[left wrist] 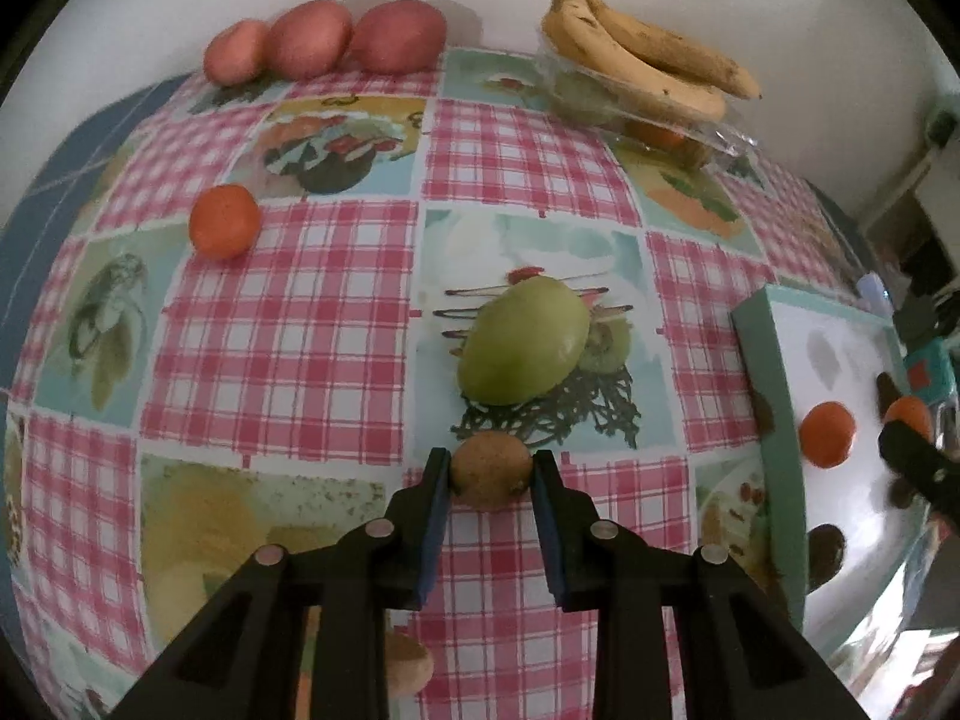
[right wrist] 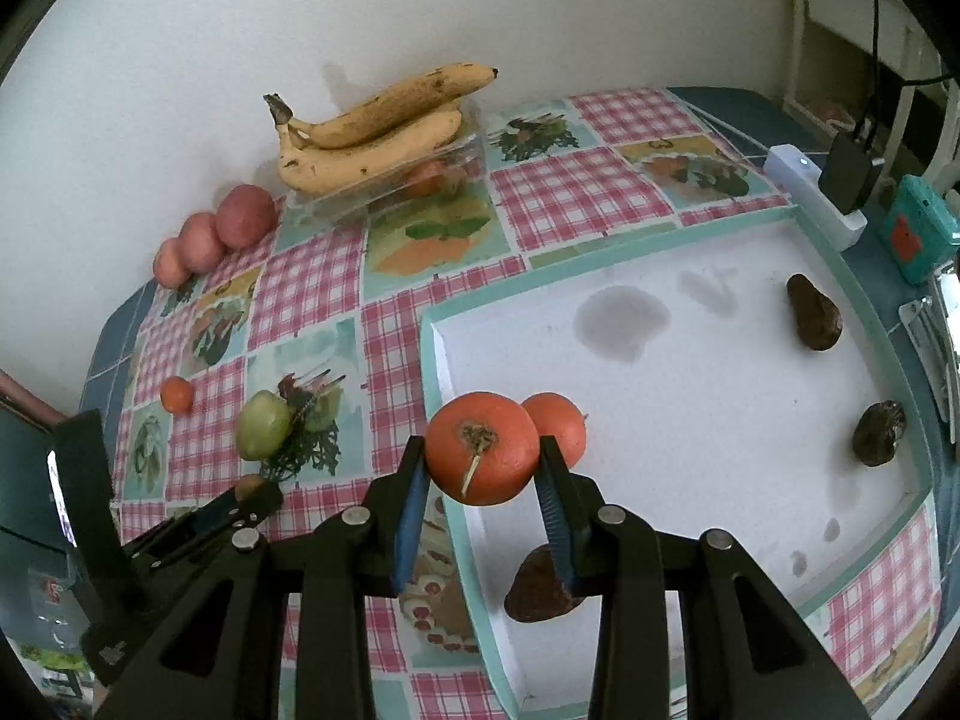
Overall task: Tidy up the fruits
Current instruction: 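Grasp a brown kiwi with the left tool while the right tool holds the orange, then carry the kiwi and orange over the white tray with both tools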
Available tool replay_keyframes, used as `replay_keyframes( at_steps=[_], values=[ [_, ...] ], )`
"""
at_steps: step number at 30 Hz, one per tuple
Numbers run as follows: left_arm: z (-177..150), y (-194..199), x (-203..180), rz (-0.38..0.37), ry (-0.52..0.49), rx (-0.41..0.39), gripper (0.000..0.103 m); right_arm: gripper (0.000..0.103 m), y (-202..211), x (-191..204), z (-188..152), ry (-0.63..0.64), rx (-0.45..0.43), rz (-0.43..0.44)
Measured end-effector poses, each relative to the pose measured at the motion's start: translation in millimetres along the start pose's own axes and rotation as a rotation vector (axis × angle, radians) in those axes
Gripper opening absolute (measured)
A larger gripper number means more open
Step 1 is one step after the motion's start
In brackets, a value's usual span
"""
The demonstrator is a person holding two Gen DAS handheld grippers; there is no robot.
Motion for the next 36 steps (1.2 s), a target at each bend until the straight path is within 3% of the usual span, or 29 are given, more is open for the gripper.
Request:
replay_keyframes(
  at_steps=[6,12,18,26,30,36],
  values=[
    [5,41,14,0.037,0.076,-0.069,0.029,0.037,0,-4,2,-0.011,-0.001,-0.006],
    [3,69,-32,-0.021,0.108,-0.127,0.029,0.037,14,-15,15,-0.035,-0.049,-0.009],
    [8,80,-104,-0.07,-0.045,-0.153,0.029,0.037,34,-50,28,-0.094,-0.105,-0.061],
    [4,87,-165,-0.158,-0.189,-0.168,0.029,0.037,63,-111,46,-0.201,-0.185,-0.144],
    [3,85,-183,-0.209,-0.228,-0.165,0.029,0.037,74,-138,49,-0.262,-0.208,-0.167],
    [13,65,-191,-0.312,-0.219,-0.154,0.029,0.037,71,-144,51,-0.263,-0.204,-0.167]
  ],
)
Point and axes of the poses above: each gripper's, at about its wrist camera, not at the fingertips, and y roughly against the way its jaws point, x to its left, z to its top, the point moved 7 cm from there along -y, roughly the way its jaws point, and after that the axes turned 11 degrees about -y, right-handed, at the moved point
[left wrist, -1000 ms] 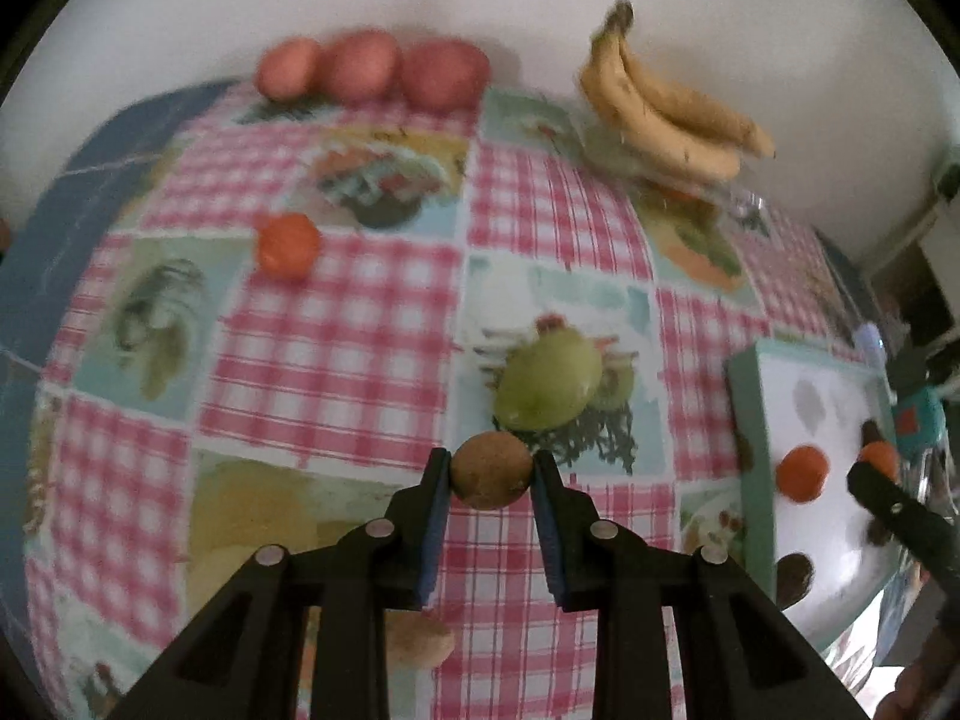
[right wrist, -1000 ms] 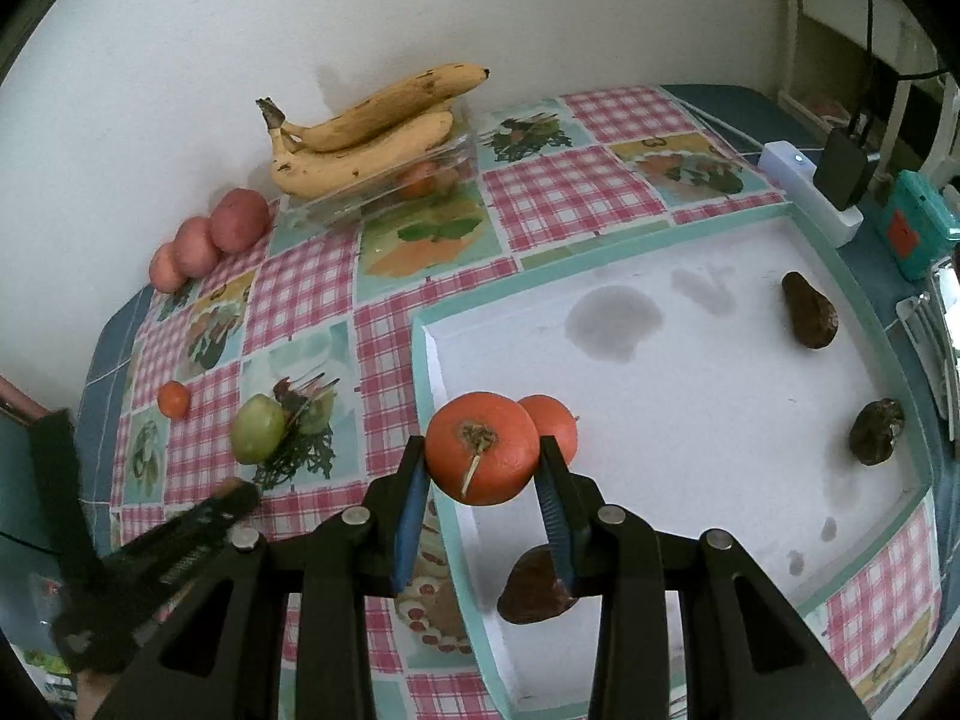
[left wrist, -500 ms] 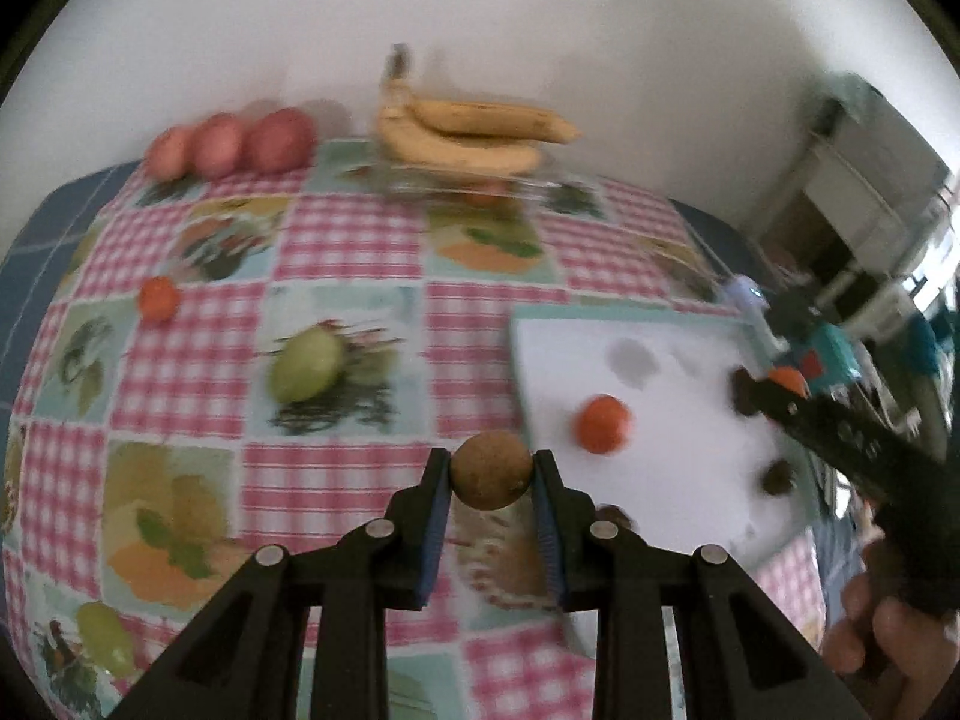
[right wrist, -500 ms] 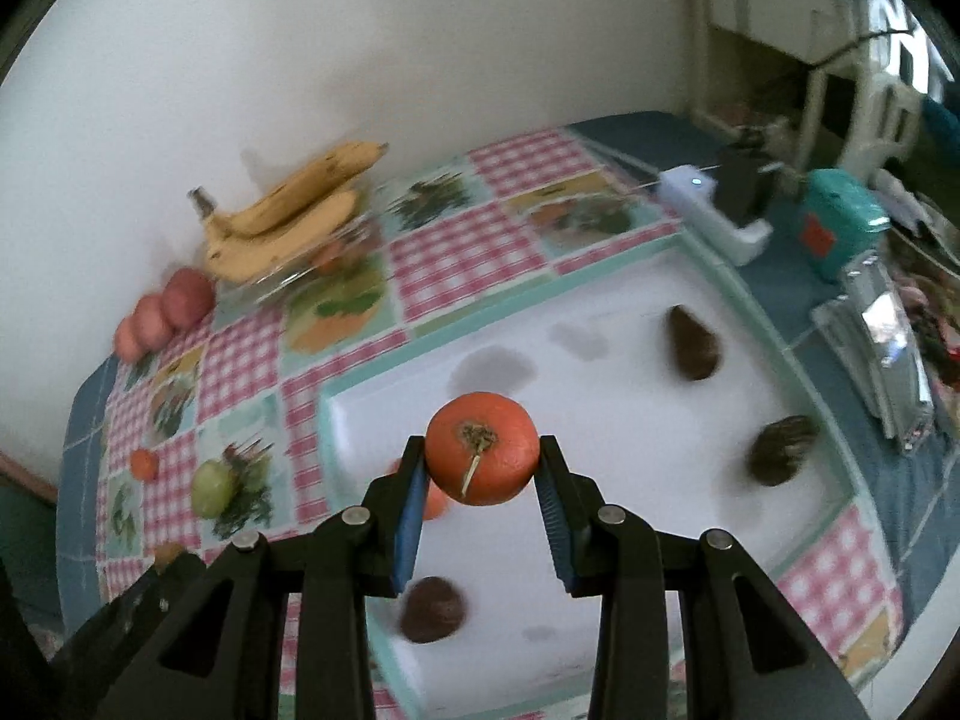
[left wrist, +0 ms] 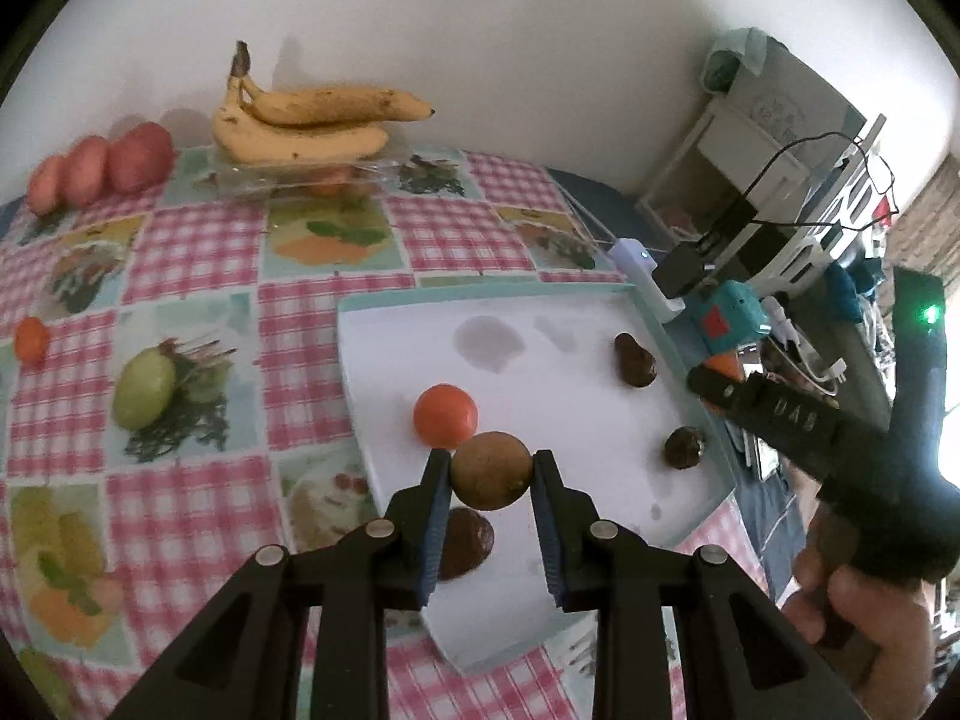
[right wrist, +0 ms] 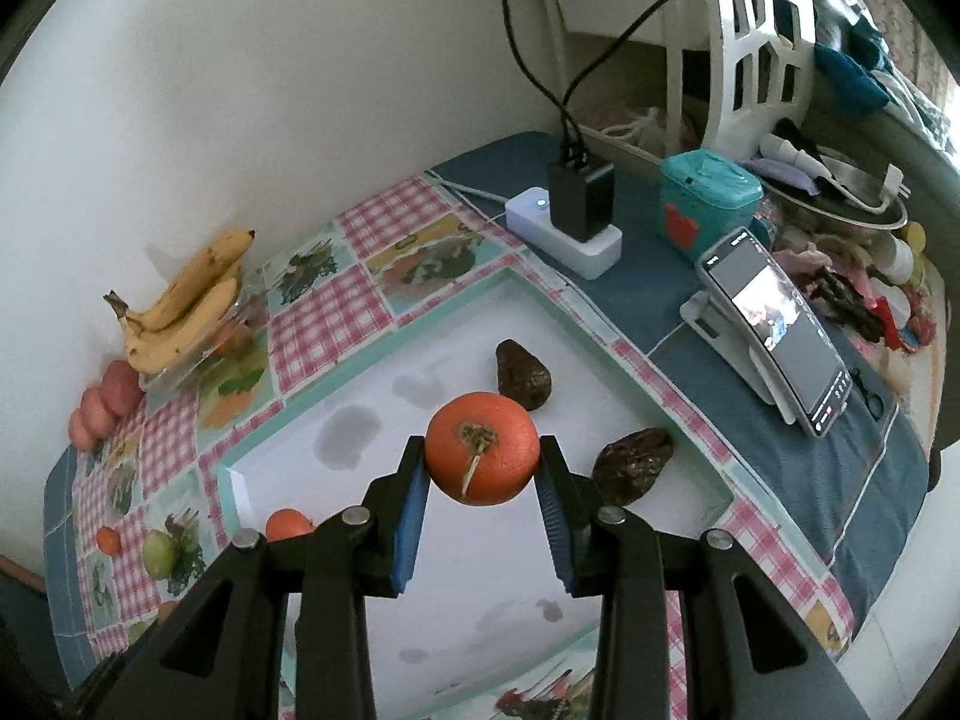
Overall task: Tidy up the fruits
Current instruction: 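Carry the kiwi and orange over the white tray with both tools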
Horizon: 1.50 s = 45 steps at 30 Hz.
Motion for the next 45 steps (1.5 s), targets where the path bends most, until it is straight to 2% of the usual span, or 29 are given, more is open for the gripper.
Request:
replay_keyframes(
  at_steps=[9,25,34,39,45],
  values=[
    [2,-38,7,-0.007,-0.008,0.034,0.029,0.037,-41,-7,-14,0.013,0.107,-0.035],
    [-16,-77,-23,0.062,-0.172,0.154,0.029,0.037,-66,-31,-20,0.011,0.17,-0.067],
    [-26,-95,-24,0.102,-0.205,0.203,0.029,0.037,-86,-32,-32,0.026,0.22,-0.069],
    [-27,-95,-23,0.109,-0.207,0.196,0.029,0.037,-89,-31,-30,0.055,0.205,-0.077],
    [-27,-95,-23,0.115,-0.213,0.192,0.029,0.038,-93,-27,-30,0.131,0.183,-0.127]
  ],
)
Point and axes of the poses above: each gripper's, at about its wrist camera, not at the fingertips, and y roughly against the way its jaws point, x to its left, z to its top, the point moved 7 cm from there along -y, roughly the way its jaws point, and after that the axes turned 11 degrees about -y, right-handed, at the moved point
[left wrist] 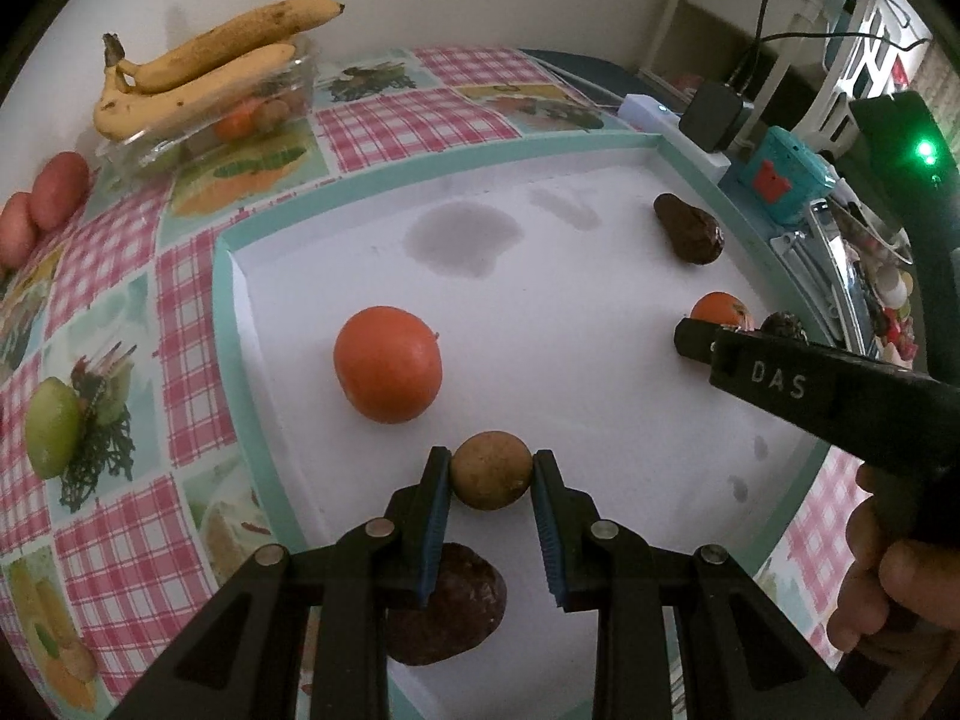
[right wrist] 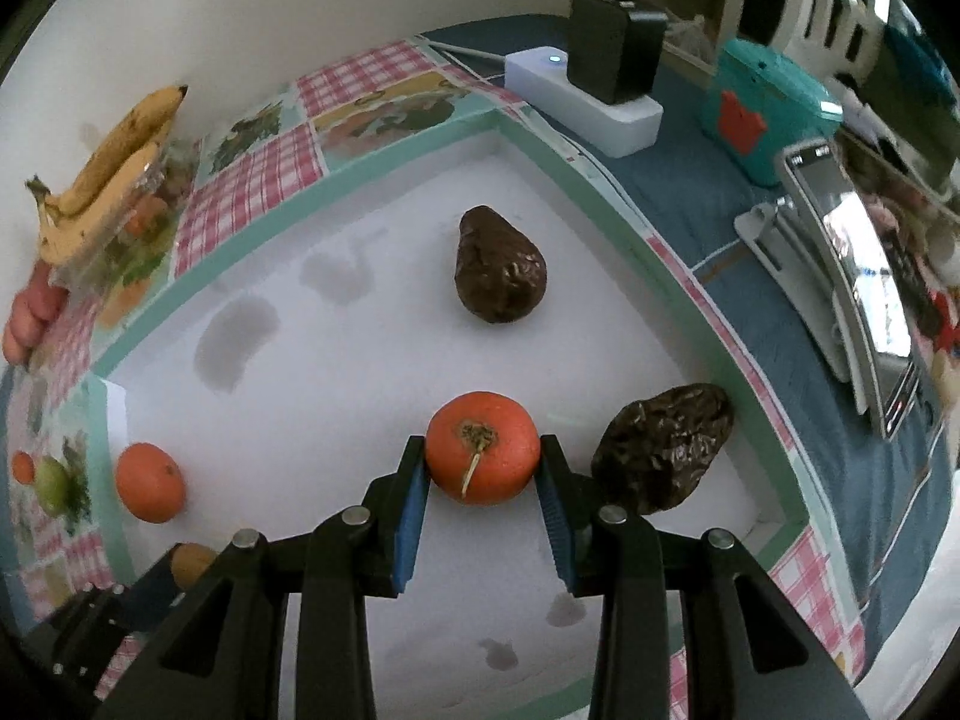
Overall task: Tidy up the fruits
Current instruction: 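Carry the kiwi and orange over the white tray with both tools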
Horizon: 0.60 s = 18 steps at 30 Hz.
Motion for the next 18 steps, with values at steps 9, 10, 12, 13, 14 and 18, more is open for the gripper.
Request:
replay_keyframes(
  at_steps=[9,10,12,13,14,18],
  values=[
    [-0.7,0.5,0.0,-0.005,0.012,0.007,0.029,0.038,-2.2,2.2,-0.1,0.028,-0.012,-0.024],
    [-0.8,0.9,0.1,-0.005,0.013,0.011,0.029,0.038,-2.3,2.4,0.0,0.031,-0.013,-0.026],
    [-1.4,1.3,0.1,-0.005,0.015,0.019,0.029,0.038,-2.0,2.6,-0.5,0.025,-0.011,-0.023],
    [-1.6,1.7,0.3,-0.006,0.017,0.023,0.029,0.038,-2.0,3.2,-0.6,0.019,-0.009,-0.019],
    [-1.8,2.1,0.5,-0.008,0.019,0.027,0.029,0.038,-2.5,3.5,-0.1,0.016,-0.009,-0.017],
    [-1.7,5.0,-1.0,-0.027,0.024,0.04,0.03,0.038,-2.6,5.1,0.4,0.023,-0.006,-0.015]
  ],
)
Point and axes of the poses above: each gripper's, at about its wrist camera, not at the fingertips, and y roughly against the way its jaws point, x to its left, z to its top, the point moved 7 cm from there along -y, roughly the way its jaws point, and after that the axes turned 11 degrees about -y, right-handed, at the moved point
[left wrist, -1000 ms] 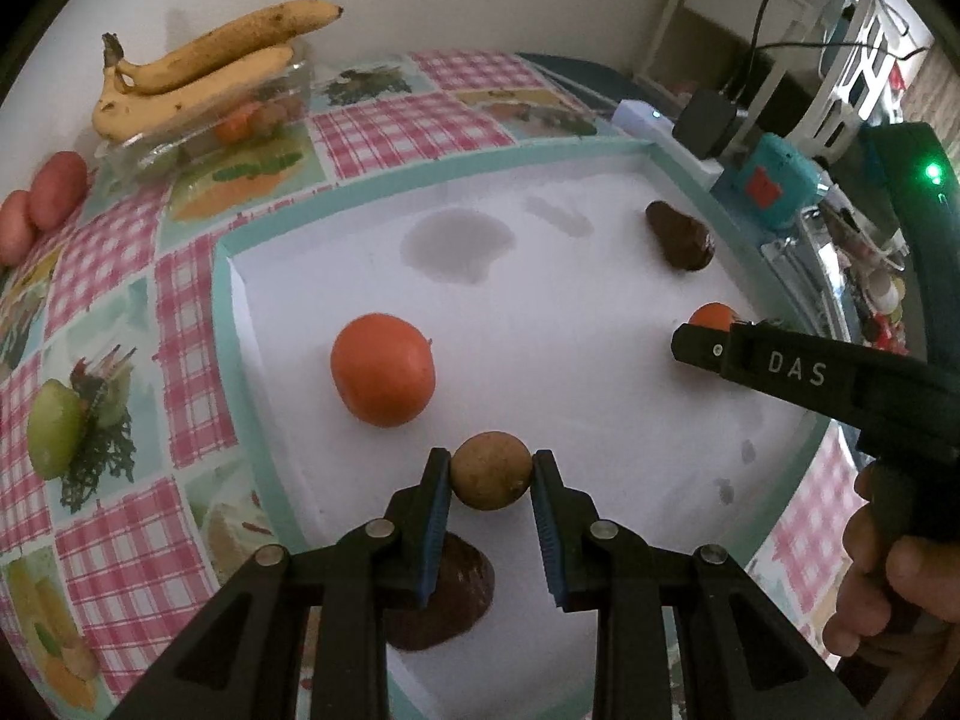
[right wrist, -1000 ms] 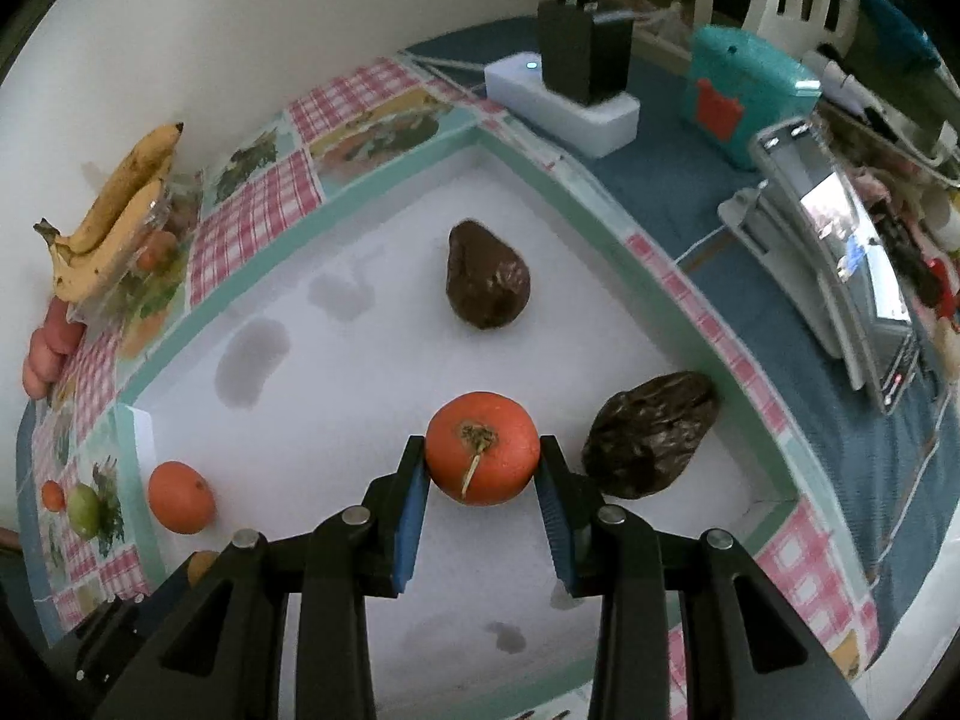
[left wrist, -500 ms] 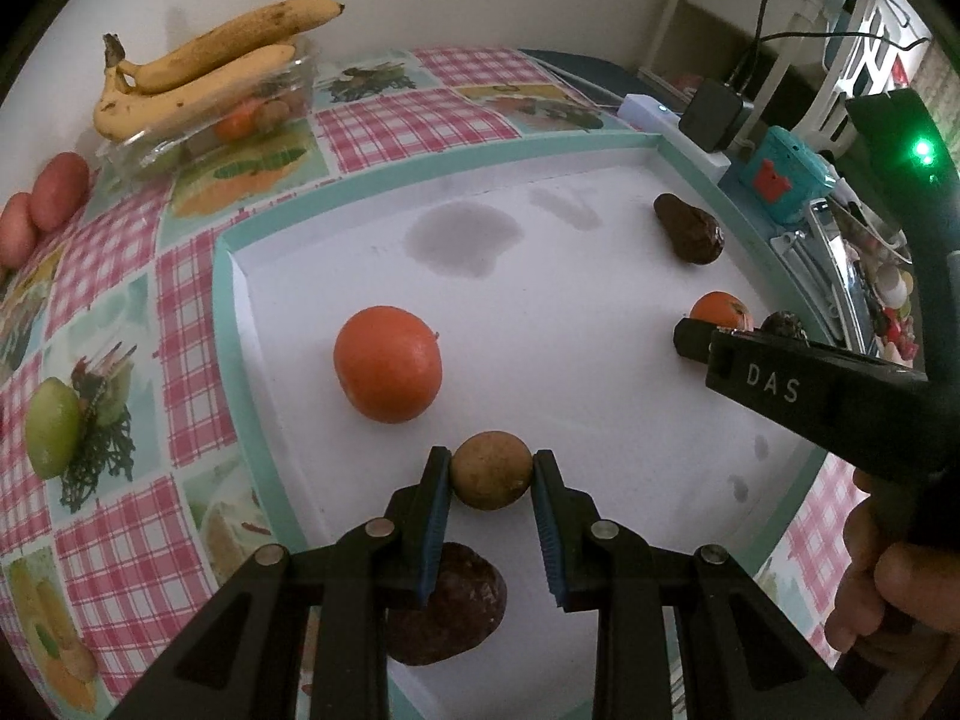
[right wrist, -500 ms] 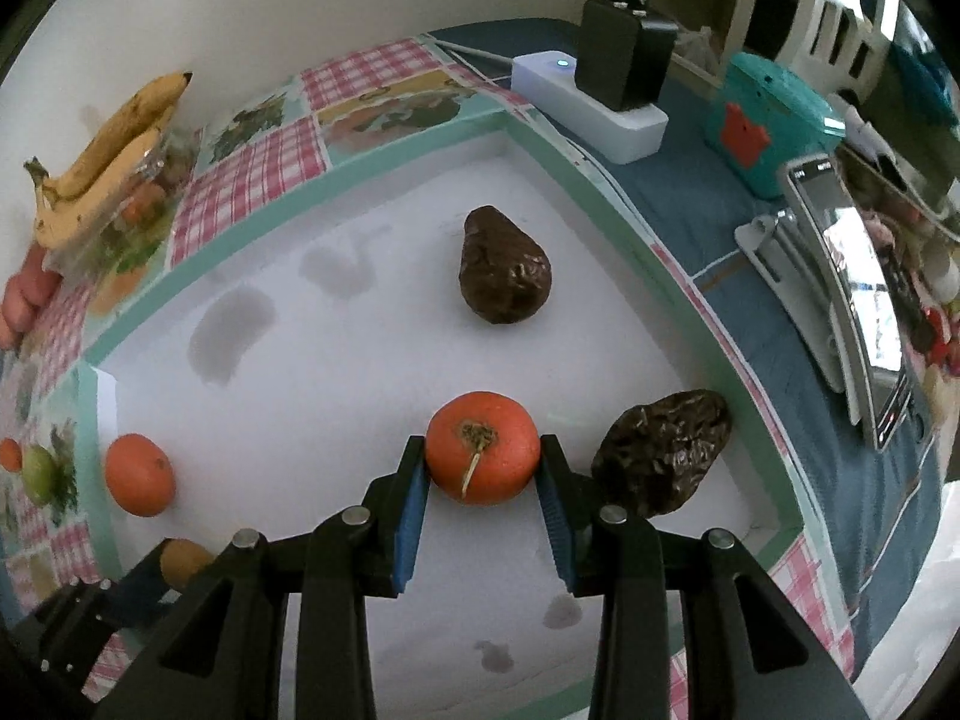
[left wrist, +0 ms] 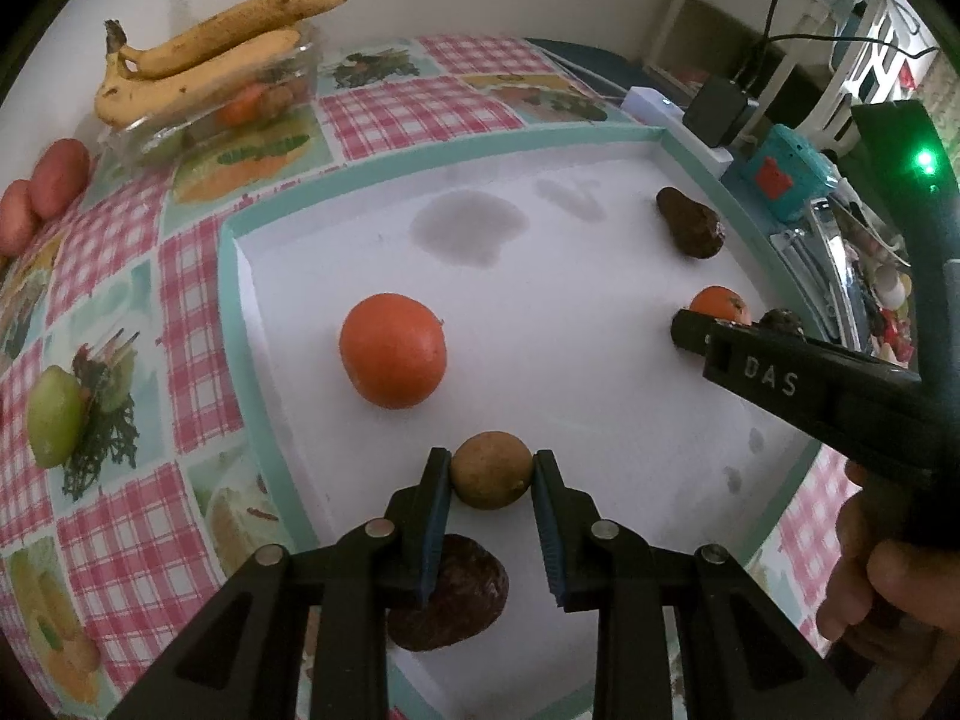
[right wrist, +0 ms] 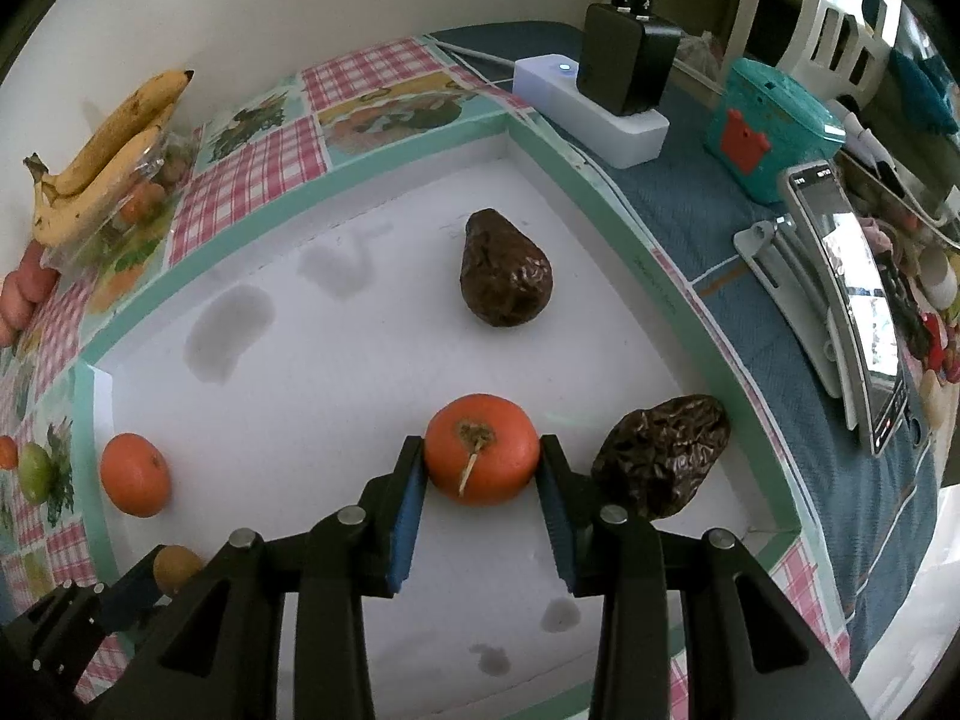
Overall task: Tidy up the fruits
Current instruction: 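Carry the kiwi and orange over the white tray with both tools, then open both tools to drop the kiwi and orange into the tray, then move both open tools back over the remaining fruit on the tablecloth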
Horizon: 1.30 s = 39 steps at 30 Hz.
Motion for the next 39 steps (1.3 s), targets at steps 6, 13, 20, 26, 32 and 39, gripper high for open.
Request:
replay_keyframes(
  at_steps=[6,13,20,26,32,39],
  values=[
    [6,15,-4,-0.012,-0.014,-0.023,0.031,0.049,1,-3,1,-0.009,0.007,0.015],
    [12,36,5,0.016,-0.011,-0.053,0.055,0.051,18,-5,7,-0.031,-0.037,0.036],
    [10,52,40,0.101,0.076,-0.074,0.081,0.074,32,-4,11,-0.043,-0.079,0.058],
    [-12,58,91,0.206,0.215,-0.06,0.101,0.076,29,-2,8,-0.031,-0.07,0.051],
    [-41,78,144,0.33,0.35,-0.099,0.103,0.086,28,5,1,0.003,-0.068,0.046],
    [-75,98,187,0.446,0.422,-0.12,0.103,0.094,37,25,-12,0.049,-0.098,0.066]
  ],
)
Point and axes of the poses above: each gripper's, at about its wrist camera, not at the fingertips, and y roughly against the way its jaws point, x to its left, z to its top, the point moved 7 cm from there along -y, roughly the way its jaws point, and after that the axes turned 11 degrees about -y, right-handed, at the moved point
